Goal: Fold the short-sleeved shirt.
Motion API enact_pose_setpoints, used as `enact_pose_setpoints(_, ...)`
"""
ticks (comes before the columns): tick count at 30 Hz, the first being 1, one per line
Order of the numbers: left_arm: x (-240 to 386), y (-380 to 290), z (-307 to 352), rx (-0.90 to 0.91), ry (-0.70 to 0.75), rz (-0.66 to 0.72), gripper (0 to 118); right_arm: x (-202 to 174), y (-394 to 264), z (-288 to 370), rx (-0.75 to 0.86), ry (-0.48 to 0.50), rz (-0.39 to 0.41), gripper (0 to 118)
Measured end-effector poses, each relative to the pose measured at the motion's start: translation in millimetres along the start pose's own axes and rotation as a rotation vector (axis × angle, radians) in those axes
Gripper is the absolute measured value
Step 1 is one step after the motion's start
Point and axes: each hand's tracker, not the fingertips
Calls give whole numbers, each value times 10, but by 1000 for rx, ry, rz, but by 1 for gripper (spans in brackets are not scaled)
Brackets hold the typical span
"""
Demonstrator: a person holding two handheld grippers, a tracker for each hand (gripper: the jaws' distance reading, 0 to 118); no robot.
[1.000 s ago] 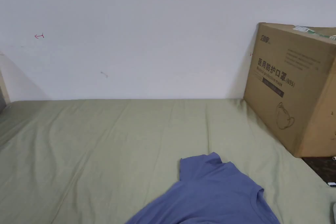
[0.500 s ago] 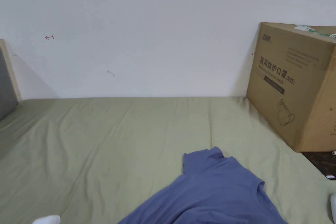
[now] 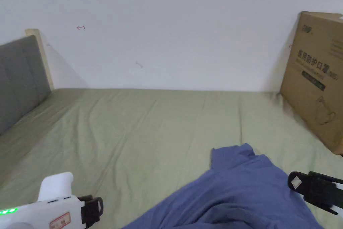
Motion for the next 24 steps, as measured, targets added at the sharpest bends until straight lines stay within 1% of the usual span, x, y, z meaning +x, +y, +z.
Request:
enact_pose_setpoints(1, -77, -13, -188, -63, 10, 5, 0, 1, -1, -55, -14, 0, 5, 0)
enact_pose_setpoints(3, -233, -63, -565, -133, 40, 25, 1, -6, -26, -164, -41, -14, 17, 0)
enact_pose_setpoints(4, -295, -85, -711, -144, 64, 37, 27, -4, -52, -188, -39, -21, 14, 0)
enact_pose_setpoints(5, -365, -110, -867, -161, 79, 63, 70, 13, -73, -203, -40, -24, 7, 0)
enact_pose_setpoints(6, -434, -146, -1023, -190, 98, 84, 102, 43, -87, -222, -51, -12, -5, 0)
enact_pose_setpoints(7, -489, -181, -1166, -223, 96, 107, 111, 52, -111, -251, -67, 5, -20, 0)
enact_pose_setpoints(9, -460, -246, -1300, -212, 112, 122, 109, 117, -157, -283, -76, 2, -52, 0)
enact_pose_setpoints(10, -381, -310, -1318, -242, 125, 133, 109, 155, -177, -295, -78, 4, -67, 0)
enact_pose_setpoints(12, -359, -441, -1516, -304, 130, 145, 109, 252, -210, -324, -70, 19, -139, 0)
enact_pose_setpoints(14, -447, -452, -1712, -319, 177, 77, 108, 335, -206, -384, -75, -15, -158, 0)
enact_pose_setpoints(15, -373, -443, -1696, -306, 196, 22, 100, 351, -195, -418, -82, -26, -149, 0)
enact_pose_setpoints(16, -280, -446, -1651, -301, 208, -39, 68, 371, -178, -474, -98, -43, -117, 0)
enact_pose_setpoints(17, -194, -451, -1573, -254, 223, -108, 47, 388, -149, -547, -110, -59, -77, 0)
enact_pose_setpoints(18, -180, -438, -1580, -225, 246, -159, 36, 403, -121, -603, -113, -63, -54, 0)
enact_pose_setpoints(19, -176, -429, -1515, -198, 218, -189, 36, 425, -50, -709, -115, -54, -29, 0)
enact_pose_setpoints(20, -208, -399, -1465, -217, 99, -151, 1, 464, 38, -828, -118, -57, -7, 0)
enact_pose_setpoints(22, -305, -342, -1338, -187, 56, -92, 1, 565, 271, -1107, -132, -74, 33, 0)
enact_pose_setpoints(24, -368, -220, -1179, -110, 108, -97, 1, 700, 558, -1465, -153, -96, 62, 0)
